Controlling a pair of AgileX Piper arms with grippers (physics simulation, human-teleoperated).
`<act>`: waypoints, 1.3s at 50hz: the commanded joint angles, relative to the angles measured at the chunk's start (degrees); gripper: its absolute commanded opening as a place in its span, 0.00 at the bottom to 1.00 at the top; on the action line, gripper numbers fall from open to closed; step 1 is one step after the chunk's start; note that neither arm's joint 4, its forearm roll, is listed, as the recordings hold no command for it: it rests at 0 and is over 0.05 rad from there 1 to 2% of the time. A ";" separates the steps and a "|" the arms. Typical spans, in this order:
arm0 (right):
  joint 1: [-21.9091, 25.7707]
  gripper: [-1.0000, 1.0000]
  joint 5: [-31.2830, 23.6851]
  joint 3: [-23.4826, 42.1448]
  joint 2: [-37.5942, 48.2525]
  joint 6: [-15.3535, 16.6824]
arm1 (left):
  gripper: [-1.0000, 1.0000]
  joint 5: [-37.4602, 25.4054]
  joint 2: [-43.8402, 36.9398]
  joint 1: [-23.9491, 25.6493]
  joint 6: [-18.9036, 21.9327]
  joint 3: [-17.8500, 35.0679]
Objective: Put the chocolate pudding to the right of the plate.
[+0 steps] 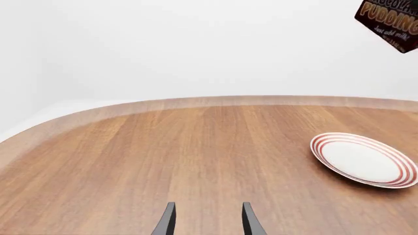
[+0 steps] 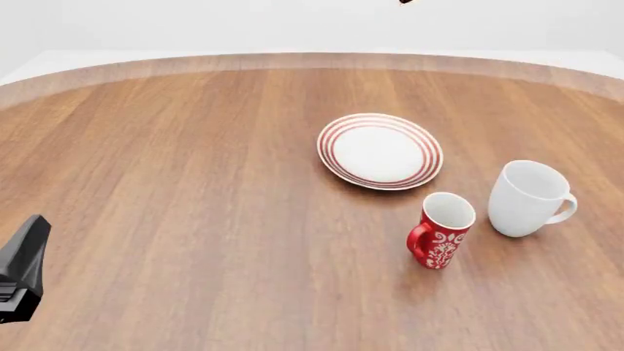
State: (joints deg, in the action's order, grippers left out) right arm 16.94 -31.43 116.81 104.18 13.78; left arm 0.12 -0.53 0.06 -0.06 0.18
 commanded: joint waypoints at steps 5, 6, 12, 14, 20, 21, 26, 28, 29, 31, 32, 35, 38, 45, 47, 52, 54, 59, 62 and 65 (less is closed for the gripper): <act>-8.78 0.00 -12.27 28.38 18.08 -1.59 | 1.00 -0.05 0.05 0.00 0.00 -0.01; -9.83 0.00 -15.57 35.17 22.03 -1.22 | 1.00 -0.06 0.06 -0.01 -0.01 -0.01; -11.37 0.00 -19.67 45.24 29.16 -1.63 | 1.00 -0.06 0.06 0.00 -0.01 -0.01; -12.06 0.00 -19.04 45.27 30.59 -1.59 | 1.00 -0.05 0.05 0.00 -0.01 -0.01; -14.40 0.00 -17.70 45.30 34.65 -0.99 | 1.00 -0.04 0.04 0.00 -0.01 -0.01; -14.66 0.00 -17.49 45.31 35.05 -1.00 | 1.00 -0.04 0.05 0.00 0.01 -0.01; -16.61 0.00 -15.95 45.29 38.66 -0.95 | 1.00 0.00 0.00 0.01 0.02 0.00; -16.98 0.00 -15.76 45.32 39.41 -0.72 | 1.00 0.01 -0.01 -0.01 -0.07 -0.01; -17.12 0.00 -15.73 45.33 39.62 -0.86 | 1.00 0.01 -0.01 0.00 0.01 -0.01; -17.55 0.00 -15.46 45.33 40.12 -0.58 | 1.00 0.03 -0.02 0.01 0.02 -0.01; -17.83 0.00 -15.43 45.32 40.54 -0.13 | 1.00 0.03 -0.03 -0.01 -0.07 -0.01; -18.65 0.00 -15.14 45.34 41.27 0.12 | 1.00 0.04 -0.03 0.01 0.03 -0.01; -19.71 0.00 -14.89 45.35 41.98 0.42 | 1.00 0.03 -0.03 0.00 0.00 -0.02; -21.10 0.00 -15.15 45.34 43.18 1.58 | 1.00 0.05 -0.05 0.00 -0.03 -0.01; -21.43 0.00 -15.21 45.33 43.52 1.72 | 1.00 0.04 -0.05 0.00 -0.02 -0.01; -21.85 0.00 -14.93 45.30 44.80 2.00 | 1.00 0.02 -0.03 0.00 -0.02 -0.01; -22.35 0.00 -14.70 45.26 45.51 2.01 | 1.00 0.01 -0.02 0.01 0.02 0.00; -22.71 0.00 -14.40 45.12 46.33 2.30 | 1.00 -0.01 0.00 0.00 -0.04 0.00; -23.94 0.00 -13.55 44.28 45.87 3.30 | 1.00 -0.01 0.00 0.01 0.04 0.00; -23.92 0.00 -3.19 24.64 36.81 4.04 | 1.00 -0.01 0.00 0.00 -0.02 0.00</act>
State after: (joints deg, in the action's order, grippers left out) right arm -5.50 -44.00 158.05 147.83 17.33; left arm 0.12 -0.54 0.06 -0.07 0.18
